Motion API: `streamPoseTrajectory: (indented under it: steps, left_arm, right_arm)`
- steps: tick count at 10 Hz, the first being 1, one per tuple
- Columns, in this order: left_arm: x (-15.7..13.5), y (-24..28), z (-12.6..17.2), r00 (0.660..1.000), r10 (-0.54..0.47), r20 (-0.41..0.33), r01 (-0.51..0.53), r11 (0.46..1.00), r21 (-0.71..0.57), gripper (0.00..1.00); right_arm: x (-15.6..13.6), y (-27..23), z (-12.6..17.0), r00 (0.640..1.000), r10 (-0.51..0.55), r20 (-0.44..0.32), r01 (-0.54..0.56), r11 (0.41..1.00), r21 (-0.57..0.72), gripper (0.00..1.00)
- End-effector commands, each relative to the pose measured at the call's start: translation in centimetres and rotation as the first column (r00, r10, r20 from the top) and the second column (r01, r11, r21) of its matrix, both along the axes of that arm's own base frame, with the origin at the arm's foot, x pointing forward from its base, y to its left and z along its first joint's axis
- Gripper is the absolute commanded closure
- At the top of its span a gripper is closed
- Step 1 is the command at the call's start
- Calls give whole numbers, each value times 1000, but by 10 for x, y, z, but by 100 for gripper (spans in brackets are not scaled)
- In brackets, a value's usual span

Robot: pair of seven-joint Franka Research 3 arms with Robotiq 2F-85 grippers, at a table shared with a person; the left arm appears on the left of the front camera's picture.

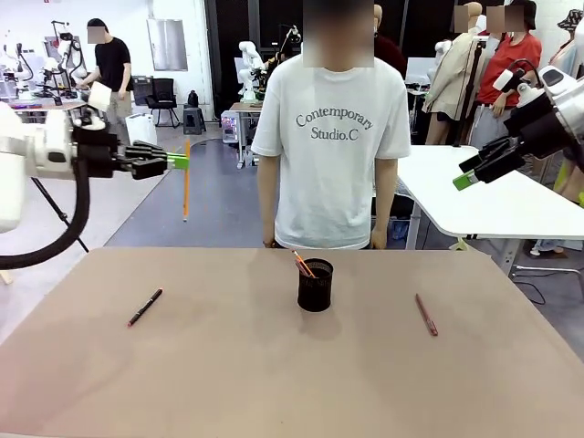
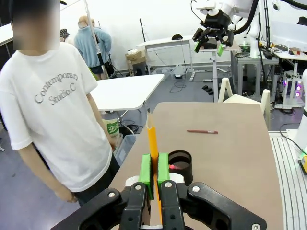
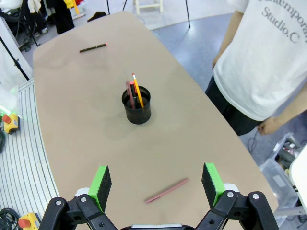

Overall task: Place the pens into the pen holder.
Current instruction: Pick up a writing instrument from the table and place it into the Pen holder.

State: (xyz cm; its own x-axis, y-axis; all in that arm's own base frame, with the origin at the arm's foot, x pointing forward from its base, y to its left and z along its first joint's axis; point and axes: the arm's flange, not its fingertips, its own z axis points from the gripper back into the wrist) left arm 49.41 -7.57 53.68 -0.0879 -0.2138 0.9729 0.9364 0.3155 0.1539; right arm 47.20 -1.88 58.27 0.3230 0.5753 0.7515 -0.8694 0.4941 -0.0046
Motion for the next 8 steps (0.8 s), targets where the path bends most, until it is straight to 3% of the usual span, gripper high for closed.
streamPoseTrajectory:
  steps: [1, 5, 8]
  left_arm:
    - [24, -26, -4, 1000, 11, 26, -11, 1000, -20, 100]
    - [52, -90, -30, 995, 5, 96, 5, 994, -108, 100]
    - [50, -139, -54, 992, -100, 76, 111, 982, -153, 100]
  right_arm:
    - [1, 1, 3, 1000, -2, 5, 2, 1000, 1, 0]
    - [1, 1, 3, 1000, -2, 5, 2, 1000, 1, 0]
    - [1, 1, 3, 1000, -2, 5, 2, 1000, 1, 0]
